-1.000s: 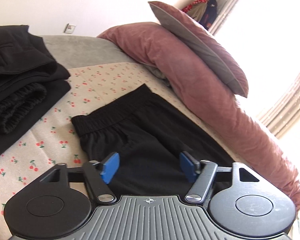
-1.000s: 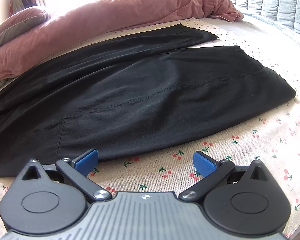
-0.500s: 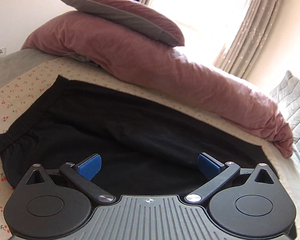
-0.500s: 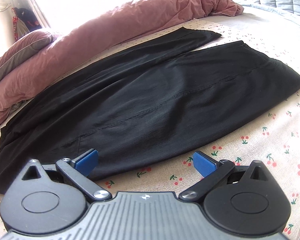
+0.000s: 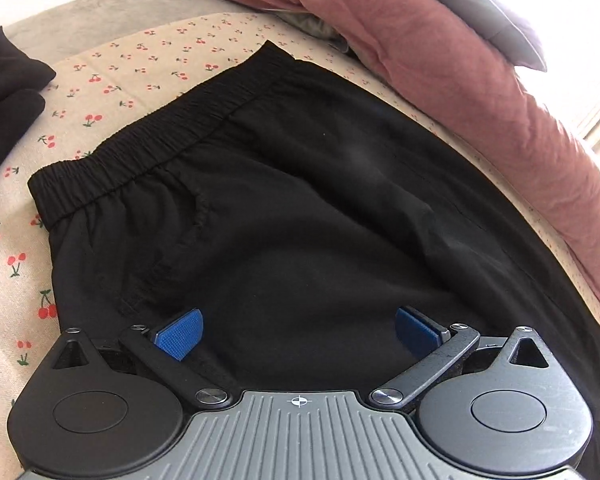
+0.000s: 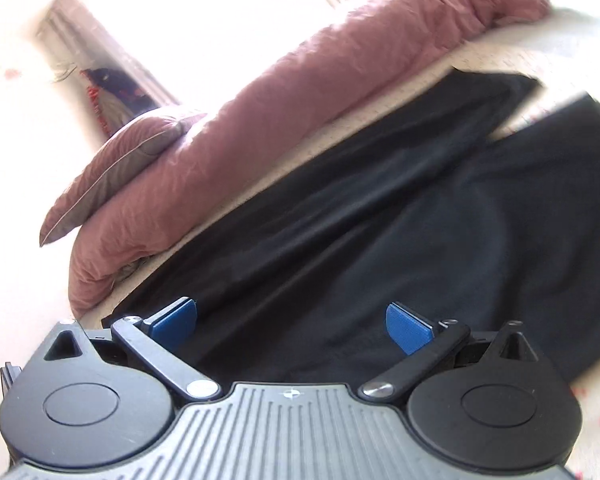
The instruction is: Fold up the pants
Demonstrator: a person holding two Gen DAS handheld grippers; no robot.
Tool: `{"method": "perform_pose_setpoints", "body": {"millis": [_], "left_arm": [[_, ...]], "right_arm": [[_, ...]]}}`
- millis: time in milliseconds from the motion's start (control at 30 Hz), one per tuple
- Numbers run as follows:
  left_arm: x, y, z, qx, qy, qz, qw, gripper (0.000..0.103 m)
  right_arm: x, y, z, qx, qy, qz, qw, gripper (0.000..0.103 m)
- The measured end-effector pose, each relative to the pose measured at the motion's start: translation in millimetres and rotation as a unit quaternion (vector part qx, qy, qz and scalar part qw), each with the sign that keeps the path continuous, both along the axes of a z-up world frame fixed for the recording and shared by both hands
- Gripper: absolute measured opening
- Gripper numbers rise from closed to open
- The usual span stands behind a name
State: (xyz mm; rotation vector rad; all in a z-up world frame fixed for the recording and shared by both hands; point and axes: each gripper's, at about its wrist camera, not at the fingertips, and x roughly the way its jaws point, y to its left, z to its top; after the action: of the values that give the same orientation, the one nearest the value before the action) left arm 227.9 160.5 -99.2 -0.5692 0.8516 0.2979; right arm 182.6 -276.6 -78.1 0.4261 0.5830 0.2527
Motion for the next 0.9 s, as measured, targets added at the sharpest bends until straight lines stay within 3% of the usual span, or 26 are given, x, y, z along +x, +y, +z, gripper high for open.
{"method": "perform_pose_setpoints", "body": {"millis": [100,167,267,300,367,433,467,600,700,833,867,900], "left_arm": [[2,-2,-2,0.014,-0.001,-0.006,0.9999,0.103],[4,-6,-5,0.029,0.005,-0.015,0.9995,0.103],[5,-13,-6,0.053,0.008,-0.029,0.9982,0.103],[7,-14,-7,0.062,0.008,-0.032,0.9976,0.103],[9,-15,-8,0.075,0.010,-0.029,0.9967,0.103],[10,-15,-9,0.076,0.008,-0.016,0.9969,0.103],[9,-14,-9,0.072,0.006,-0.008,0.9973,0.103],[10,-13,-10,0.074,0.004,-0.006,0.9972,0.103],[9,-13,-11,0.080,0.002,-0.017,0.9966,0.103],[9,-14,-12,0.086,0.002,-0.018,0.9962,0.103],[9,-16,-12,0.091,0.004,-0.018,0.9957,0.103],[9,-18,-13,0.096,0.005,-0.019,0.9952,0.103]], "right_arm": [[84,59,15,-0.120,-0.005,0.056,0.991,0.098],[141,86,12,-0.133,0.018,0.051,0.990,0.098],[225,130,0,-0.142,0.040,0.090,0.985,0.098],[247,148,-5,-0.179,0.035,0.109,0.977,0.098],[280,185,-20,-0.284,0.012,0.146,0.948,0.097],[306,206,-33,-0.333,0.008,0.183,0.925,0.091],[316,209,-36,-0.332,0.015,0.193,0.923,0.086],[357,212,-43,-0.307,0.044,0.235,0.921,0.085],[373,227,-58,-0.341,0.067,0.262,0.900,0.087],[377,224,-65,-0.303,0.071,0.292,0.904,0.087],[376,223,-65,-0.300,0.070,0.300,0.903,0.081],[373,222,-63,-0.294,0.064,0.315,0.900,0.063]]}}
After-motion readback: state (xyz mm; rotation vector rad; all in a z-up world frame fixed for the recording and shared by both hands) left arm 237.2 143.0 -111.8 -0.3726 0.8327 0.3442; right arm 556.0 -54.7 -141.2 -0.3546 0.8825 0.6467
